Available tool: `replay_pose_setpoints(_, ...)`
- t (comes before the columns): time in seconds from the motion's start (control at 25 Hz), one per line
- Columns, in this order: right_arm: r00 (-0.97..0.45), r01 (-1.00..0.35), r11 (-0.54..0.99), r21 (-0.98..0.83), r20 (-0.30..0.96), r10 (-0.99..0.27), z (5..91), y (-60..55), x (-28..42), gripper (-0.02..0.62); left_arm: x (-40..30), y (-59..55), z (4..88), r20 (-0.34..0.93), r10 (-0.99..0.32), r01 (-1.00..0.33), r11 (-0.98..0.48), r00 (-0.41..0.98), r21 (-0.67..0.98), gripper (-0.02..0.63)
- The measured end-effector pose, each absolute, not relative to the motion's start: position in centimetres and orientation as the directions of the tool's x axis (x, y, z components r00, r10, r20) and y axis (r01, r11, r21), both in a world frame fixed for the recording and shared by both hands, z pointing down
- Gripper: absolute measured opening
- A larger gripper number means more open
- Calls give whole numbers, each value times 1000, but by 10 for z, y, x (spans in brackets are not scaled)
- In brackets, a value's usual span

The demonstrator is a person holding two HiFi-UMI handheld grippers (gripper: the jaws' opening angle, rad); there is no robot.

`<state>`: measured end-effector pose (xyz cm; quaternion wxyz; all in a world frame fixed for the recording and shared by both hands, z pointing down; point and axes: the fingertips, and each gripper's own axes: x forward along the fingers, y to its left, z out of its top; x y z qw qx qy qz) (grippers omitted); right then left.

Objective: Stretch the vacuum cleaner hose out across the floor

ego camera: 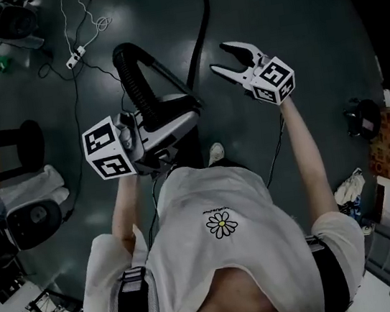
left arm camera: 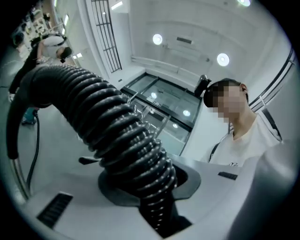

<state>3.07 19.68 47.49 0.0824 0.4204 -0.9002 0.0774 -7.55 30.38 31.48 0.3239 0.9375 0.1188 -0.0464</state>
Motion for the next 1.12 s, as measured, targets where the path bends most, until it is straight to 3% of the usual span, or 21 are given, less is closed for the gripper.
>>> replay_pose_setpoints(0.16,-731,-682,710,-176,199,-652,496,199,-34,247,-79,350,306,-102,334,336,-782,937,525,101)
replay_pose_setpoints(0.52,-783,-620,728,-293,284,-553,564,143,-109,245,-93,394,273,-72,428,417,-805,901,422,101)
replay_pose_setpoints(0.56,-791,-610,727,-314,290,-538,565,141,-115,239,-96,391,276,-58,412,395,-812,909,429,101)
replay_pose_setpoints(0.64,-777,-625,721,-300,329,-537,562,140,-119,154,-102,379,286,-12,347,318,-845,938,431,101)
replay_pose_setpoints(0.8,-641,-755,632,-176,399,-655,542,124,-81,150,-119,346,309,110,147,96,-921,983,377,101)
replay_pose_setpoints(0.96,-365,-899,433,58,448,-816,509,103,9,150,-156,292,320,67,-149,-163,-877,987,453,104)
replay_pose_setpoints(1.12,-162,-889,314,334,412,-897,441,101,79,150,-175,267,318,70,-219,-227,-868,973,441,197)
